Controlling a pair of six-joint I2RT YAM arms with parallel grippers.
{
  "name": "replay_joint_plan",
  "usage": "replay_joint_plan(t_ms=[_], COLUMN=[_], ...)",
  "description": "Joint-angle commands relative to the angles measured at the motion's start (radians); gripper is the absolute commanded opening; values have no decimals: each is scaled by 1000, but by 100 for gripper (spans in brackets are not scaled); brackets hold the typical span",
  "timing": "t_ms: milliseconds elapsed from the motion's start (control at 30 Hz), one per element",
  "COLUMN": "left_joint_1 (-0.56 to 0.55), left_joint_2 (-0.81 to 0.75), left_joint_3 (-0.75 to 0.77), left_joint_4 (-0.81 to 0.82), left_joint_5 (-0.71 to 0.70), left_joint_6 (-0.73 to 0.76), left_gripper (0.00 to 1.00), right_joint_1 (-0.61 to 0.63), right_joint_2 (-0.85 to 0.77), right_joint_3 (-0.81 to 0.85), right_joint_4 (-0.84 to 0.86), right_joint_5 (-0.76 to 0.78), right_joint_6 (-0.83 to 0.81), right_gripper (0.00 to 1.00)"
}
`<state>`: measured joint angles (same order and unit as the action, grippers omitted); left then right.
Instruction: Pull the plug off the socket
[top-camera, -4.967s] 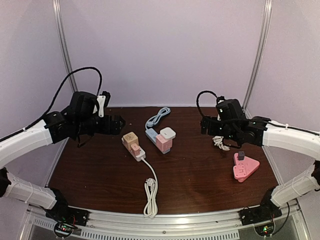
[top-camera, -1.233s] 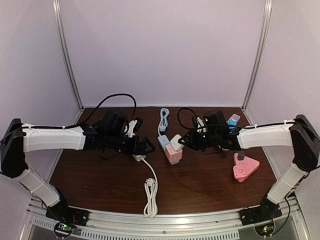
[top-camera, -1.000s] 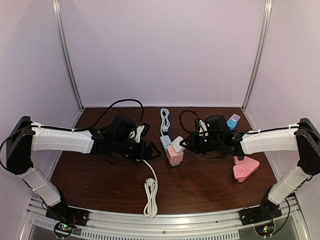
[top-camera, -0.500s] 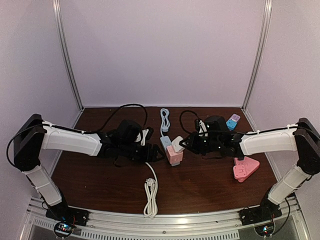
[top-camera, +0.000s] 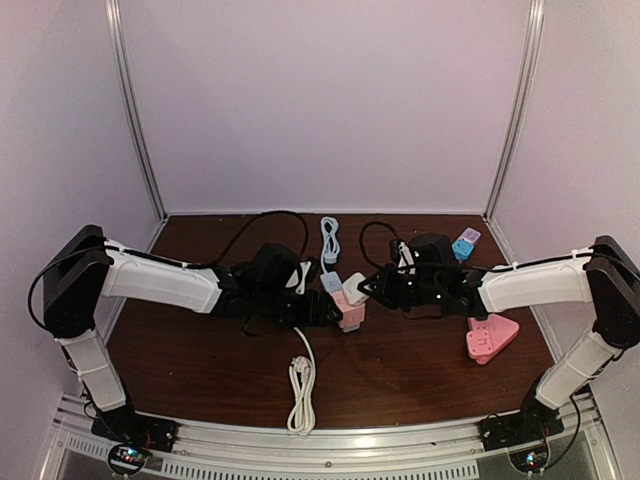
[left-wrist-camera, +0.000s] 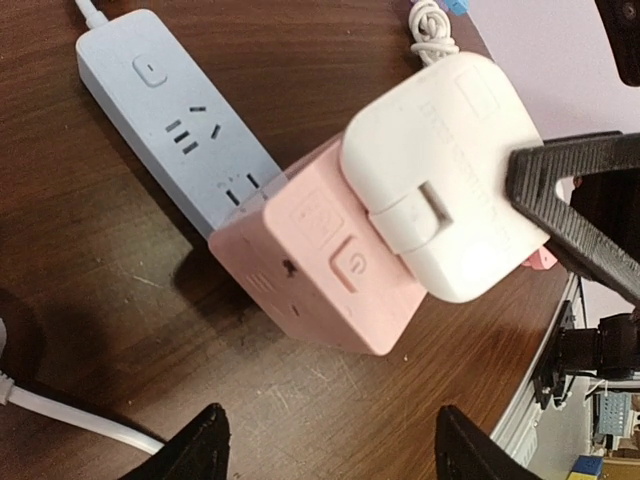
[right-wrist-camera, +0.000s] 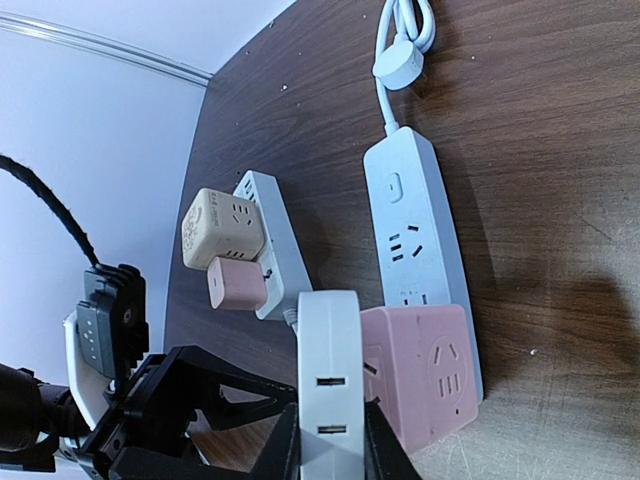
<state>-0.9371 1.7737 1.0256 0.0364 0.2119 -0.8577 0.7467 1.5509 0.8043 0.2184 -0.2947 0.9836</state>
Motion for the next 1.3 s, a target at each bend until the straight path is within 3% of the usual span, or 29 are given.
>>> replay_joint_plan(t_ms=[0, 267, 767, 1267], left_joint_1=[-1, -2, -5, -9], left_joint_2=[27, 73, 123, 154], left_joint_3=[68, 112, 130, 162], left_joint_4=[20, -19, -83, -166], left_joint_5=[-63, -136, -138, -170], left_joint_6=[-10, -10, -1, 4], left_gripper=[71, 71, 71, 72], right_joint_1=[15, 15, 15, 13], right_joint_2=[26, 29, 41, 43], right_joint_3=[-39, -43, -59, -105], right_joint_4=[-86, -84, -48, 94], right_joint_5=[-32, -36, -45, -69], right_joint_6=[14, 17, 44, 124], right_gripper=[0, 0, 0, 0])
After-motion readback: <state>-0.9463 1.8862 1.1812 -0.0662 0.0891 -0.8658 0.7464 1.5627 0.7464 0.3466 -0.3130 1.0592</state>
